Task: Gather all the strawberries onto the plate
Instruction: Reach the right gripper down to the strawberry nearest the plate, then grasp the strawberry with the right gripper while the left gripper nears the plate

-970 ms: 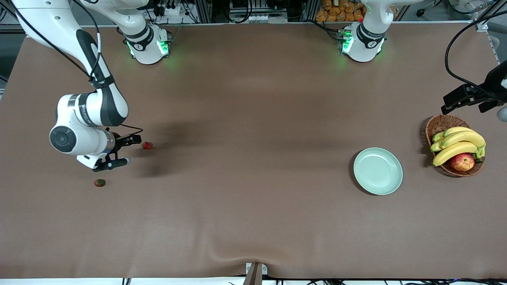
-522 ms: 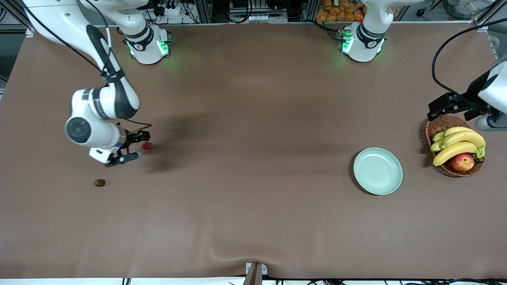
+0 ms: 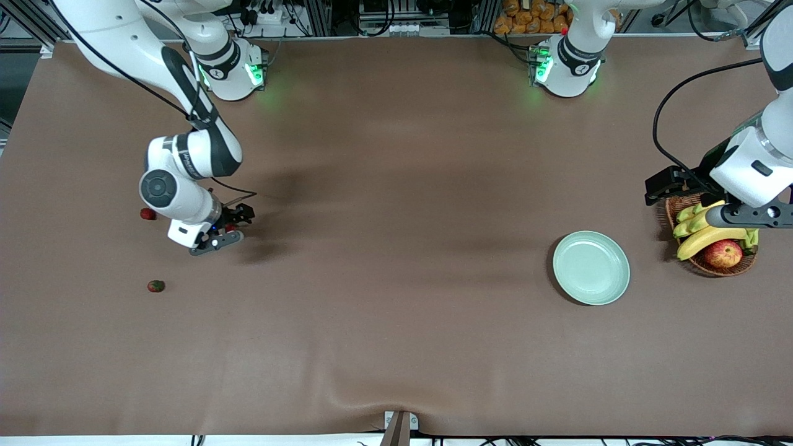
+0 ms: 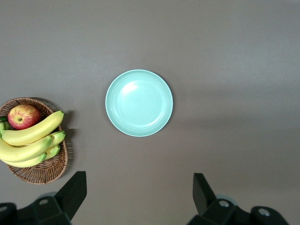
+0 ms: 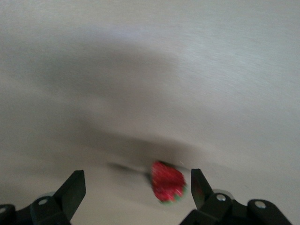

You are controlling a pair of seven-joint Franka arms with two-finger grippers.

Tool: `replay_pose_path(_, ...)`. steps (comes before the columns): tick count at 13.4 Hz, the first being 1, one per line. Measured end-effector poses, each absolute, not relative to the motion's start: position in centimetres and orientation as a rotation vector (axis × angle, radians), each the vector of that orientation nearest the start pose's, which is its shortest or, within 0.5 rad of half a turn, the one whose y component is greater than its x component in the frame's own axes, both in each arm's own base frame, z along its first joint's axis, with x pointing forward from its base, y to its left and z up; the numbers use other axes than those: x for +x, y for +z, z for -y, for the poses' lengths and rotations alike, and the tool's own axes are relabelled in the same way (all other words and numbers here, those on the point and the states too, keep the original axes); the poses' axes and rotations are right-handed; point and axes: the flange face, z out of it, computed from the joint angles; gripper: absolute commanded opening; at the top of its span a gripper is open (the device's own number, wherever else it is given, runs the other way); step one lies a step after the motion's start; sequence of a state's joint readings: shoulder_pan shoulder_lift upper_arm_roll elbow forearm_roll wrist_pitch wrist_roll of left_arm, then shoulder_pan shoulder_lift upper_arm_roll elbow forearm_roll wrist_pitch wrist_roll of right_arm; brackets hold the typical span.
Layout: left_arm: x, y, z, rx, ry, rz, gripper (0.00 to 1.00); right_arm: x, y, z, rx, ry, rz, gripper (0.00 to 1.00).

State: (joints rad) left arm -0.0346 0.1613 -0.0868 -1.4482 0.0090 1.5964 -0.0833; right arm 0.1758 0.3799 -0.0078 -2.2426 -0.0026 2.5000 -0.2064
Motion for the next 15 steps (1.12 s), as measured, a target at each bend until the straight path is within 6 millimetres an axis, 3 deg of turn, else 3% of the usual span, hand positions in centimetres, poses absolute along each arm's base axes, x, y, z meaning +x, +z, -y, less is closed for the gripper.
replay_pose_path(2,60.2,59.2,6.7,-3.145,0.017,-0.056,1.00,52.3,18.4,-9.0,-3.079,0.200,0.613,1.00)
replay_pose_path(8,60.3,59.4,5.9,-3.145,0.008,-0.034,1.00,52.5,18.1,-5.0,-3.060,0.239,0.650,1.00)
replay_pose_path(15,61.1,58.5,7.0,-3.149,-0.024,-0.061,1.00,52.5,18.0,-5.2,-3.057,0.244,0.658,1.00)
